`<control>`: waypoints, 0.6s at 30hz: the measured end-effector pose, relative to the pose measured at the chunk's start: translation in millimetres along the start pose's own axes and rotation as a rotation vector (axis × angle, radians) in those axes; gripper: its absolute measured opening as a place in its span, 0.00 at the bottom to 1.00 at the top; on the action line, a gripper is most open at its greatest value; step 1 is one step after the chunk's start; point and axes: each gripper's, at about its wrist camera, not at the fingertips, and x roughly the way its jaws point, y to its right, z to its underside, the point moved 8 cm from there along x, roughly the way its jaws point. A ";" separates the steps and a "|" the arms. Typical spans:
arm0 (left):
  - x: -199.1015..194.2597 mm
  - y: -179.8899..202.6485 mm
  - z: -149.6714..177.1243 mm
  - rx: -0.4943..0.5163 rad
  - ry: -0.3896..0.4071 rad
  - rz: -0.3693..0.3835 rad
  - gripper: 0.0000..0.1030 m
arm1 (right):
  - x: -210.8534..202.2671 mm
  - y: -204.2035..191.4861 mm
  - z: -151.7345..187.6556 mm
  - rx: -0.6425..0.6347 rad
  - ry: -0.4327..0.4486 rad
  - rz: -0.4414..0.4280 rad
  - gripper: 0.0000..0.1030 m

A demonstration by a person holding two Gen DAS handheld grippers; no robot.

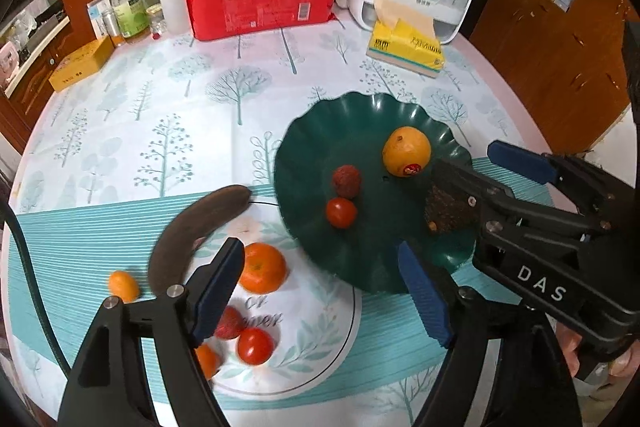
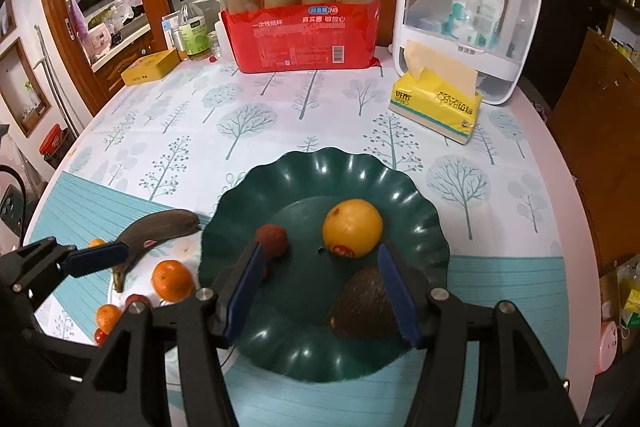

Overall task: Organize fruits
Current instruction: 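Withdraw both grippers from the green plate back toward the fruit platter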

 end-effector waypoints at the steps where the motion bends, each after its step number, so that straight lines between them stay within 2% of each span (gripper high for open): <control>1: -7.0 -3.5 1.4 0.010 0.007 -0.006 0.77 | -4.7 -2.8 1.4 0.004 0.003 0.002 0.58; 11: -67.3 -47.3 8.9 0.067 0.089 -0.023 0.80 | -50.8 -46.4 6.7 0.059 0.040 0.019 0.58; 18: -85.9 -86.0 17.1 0.077 0.114 -0.019 0.80 | -66.2 -88.8 15.0 0.064 0.038 0.040 0.58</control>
